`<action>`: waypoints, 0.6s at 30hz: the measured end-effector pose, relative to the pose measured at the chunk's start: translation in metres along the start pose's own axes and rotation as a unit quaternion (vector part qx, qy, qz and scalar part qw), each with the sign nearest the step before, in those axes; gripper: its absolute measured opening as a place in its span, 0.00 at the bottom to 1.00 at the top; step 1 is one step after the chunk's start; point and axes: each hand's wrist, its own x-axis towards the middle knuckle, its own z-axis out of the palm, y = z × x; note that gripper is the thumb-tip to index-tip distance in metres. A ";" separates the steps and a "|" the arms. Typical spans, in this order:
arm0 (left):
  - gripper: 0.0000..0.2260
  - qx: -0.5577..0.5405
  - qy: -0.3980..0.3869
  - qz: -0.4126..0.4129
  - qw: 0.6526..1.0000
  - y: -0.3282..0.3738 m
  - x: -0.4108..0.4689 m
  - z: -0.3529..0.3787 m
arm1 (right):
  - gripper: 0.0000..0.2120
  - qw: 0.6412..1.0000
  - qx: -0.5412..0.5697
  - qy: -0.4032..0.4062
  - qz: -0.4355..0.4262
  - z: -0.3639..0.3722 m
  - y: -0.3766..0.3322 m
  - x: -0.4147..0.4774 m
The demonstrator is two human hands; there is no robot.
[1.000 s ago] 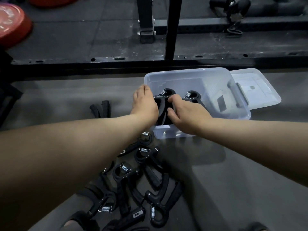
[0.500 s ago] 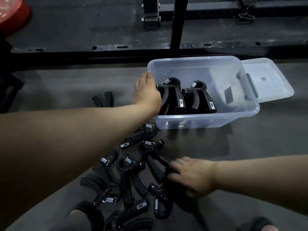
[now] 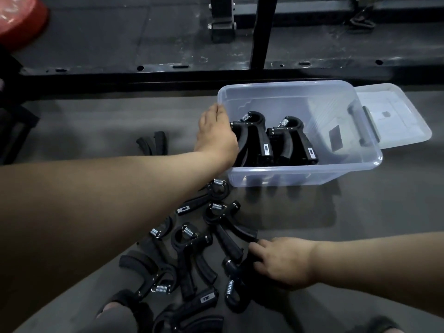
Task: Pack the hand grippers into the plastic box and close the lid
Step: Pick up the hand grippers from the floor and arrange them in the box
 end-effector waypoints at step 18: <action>0.30 0.007 -0.003 -0.002 1.000 0.001 -0.001 0.000 | 0.23 0.539 0.806 0.131 0.206 -0.134 0.136 -0.112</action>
